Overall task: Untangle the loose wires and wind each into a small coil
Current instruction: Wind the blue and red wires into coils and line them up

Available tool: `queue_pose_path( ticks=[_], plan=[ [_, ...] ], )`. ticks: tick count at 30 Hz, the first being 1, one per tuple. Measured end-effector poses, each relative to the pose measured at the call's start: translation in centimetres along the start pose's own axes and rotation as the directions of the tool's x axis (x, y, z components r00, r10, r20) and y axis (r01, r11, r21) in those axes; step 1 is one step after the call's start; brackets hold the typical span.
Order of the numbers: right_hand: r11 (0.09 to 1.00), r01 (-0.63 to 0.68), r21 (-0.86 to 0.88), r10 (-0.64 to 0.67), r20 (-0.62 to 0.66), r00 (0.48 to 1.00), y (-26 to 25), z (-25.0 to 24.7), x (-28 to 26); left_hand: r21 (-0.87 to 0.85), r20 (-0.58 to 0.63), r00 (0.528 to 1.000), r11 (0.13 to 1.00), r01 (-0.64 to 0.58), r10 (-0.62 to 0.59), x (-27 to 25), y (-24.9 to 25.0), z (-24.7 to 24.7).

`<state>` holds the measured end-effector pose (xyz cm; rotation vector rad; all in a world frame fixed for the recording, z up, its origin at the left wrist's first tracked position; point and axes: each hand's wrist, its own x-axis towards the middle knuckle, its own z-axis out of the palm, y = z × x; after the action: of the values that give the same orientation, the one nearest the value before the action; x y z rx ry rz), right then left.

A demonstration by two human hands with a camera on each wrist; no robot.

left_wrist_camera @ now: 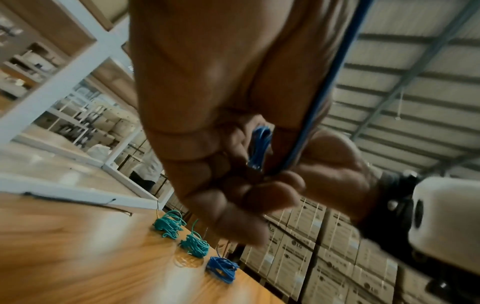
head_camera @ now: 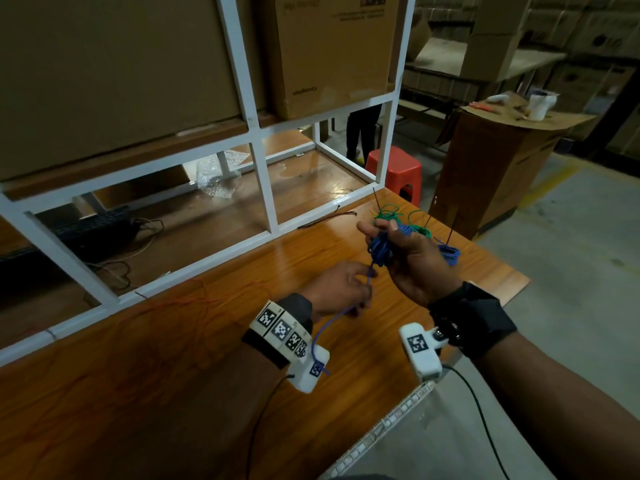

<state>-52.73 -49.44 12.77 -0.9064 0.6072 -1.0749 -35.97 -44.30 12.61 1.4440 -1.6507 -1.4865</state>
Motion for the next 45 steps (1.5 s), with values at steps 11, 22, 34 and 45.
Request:
queue_pose_path(
  ticks=[11,22,34,45],
  plan=[
    [0.539,-0.066,-0.840,0.422,0.201,0.884,0.9,-1.8,-1.5,0.571,-0.135,0.962,0.812,-0.119,0.236,-3.1,1.6,-4.3],
    [0.933,-0.357,-0.037,0.290,0.663,0.690,-0.3,1.0,-3.2,-0.134,-0.240,0.915,0.922,-0.363,0.325,-2.0,-1.2,-3.8],
    [0.945,-0.326,0.023,0.274,0.492,0.827,-1.6,0.2,-2.7,-0.488,-0.131,0.958,0.825,-0.285,0.254,-2.6,-0.8,0.4],
    [0.961,-0.275,0.019,0.263,0.229,0.937,-1.3,1.9,-3.2,-0.312,-0.274,0.943,0.910,-0.274,0.190,-1.1,-0.7,1.9]
  ],
)
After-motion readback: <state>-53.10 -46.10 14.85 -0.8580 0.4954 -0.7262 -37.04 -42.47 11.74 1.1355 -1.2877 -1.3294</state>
